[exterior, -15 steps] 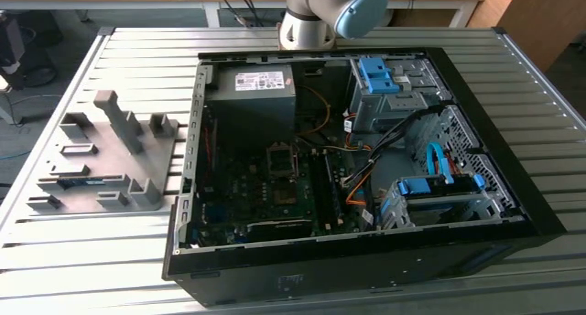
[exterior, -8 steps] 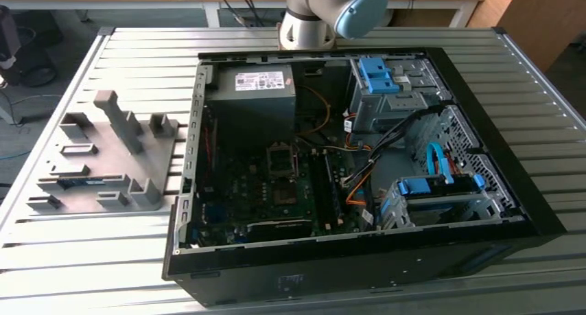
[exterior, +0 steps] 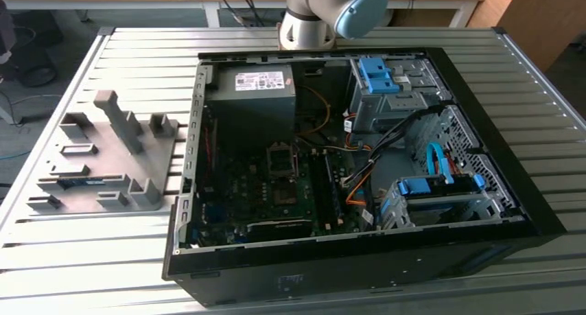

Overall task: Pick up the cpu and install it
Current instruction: 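Pick up the cpu and move it towards the insertion slot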

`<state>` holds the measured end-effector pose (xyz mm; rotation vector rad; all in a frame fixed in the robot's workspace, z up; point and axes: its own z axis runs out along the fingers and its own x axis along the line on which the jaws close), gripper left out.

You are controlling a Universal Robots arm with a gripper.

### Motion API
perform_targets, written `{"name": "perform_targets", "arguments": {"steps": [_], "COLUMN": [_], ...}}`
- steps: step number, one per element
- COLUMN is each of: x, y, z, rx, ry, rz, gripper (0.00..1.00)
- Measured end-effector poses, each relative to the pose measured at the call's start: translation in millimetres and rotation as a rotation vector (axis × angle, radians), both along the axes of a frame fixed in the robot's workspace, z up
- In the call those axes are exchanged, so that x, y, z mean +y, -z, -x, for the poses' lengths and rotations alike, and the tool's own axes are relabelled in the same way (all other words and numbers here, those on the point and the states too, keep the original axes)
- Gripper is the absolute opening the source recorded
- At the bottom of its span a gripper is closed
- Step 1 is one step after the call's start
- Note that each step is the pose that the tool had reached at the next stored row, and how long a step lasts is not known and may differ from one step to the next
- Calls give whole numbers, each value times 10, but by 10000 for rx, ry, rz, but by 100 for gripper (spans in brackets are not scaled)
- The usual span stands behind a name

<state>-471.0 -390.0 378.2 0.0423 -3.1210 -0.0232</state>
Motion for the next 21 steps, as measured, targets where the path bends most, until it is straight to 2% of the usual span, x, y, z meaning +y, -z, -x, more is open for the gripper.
{"name": "perform_targets", "arguments": {"steps": [6,18,21], "x": [0,0,0], "y": [-76,-89,-88], "z": [0,-1,-38], "rx": [-2,-1,-1], "ry": [0,0,0], "rz": [-1,0,0], "gripper": [47,47,47]}}
